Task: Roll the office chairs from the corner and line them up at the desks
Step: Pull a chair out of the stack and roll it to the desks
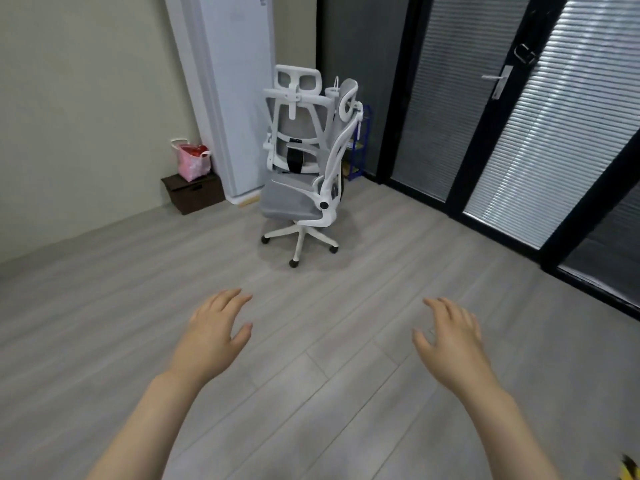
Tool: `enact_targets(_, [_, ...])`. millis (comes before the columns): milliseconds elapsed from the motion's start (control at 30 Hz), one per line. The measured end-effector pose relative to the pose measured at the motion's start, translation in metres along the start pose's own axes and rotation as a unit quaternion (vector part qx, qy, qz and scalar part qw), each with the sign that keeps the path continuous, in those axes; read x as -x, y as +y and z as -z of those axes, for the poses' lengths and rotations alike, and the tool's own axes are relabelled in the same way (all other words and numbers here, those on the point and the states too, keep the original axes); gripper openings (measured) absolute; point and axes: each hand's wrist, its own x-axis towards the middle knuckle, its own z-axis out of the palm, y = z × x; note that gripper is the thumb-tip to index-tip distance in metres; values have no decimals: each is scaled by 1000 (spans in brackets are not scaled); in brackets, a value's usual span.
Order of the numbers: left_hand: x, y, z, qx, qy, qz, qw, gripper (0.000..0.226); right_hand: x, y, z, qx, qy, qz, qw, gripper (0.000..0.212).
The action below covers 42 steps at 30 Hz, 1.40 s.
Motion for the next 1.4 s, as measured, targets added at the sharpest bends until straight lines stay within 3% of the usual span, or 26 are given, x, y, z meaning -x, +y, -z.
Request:
enact_targets(233, [-184,-13,-46,-4,0,-20,1000,48,-185,13,-29,-21,-17,-11,1000,59])
enact_targets(700, [-534,-14,-84,50,6,22,998,52,-558,-4,-42,-20,-64,48,997,58])
enact_targets(1100, [-855,-46,-109,55,-19,-59,997,50,-829,-39,-80,5,-57,8,998,59])
enact_targets(1400, [-1049,-2,-116,67,0,-124,990,51,-1004,-37,-82,18,-65,2,998,60])
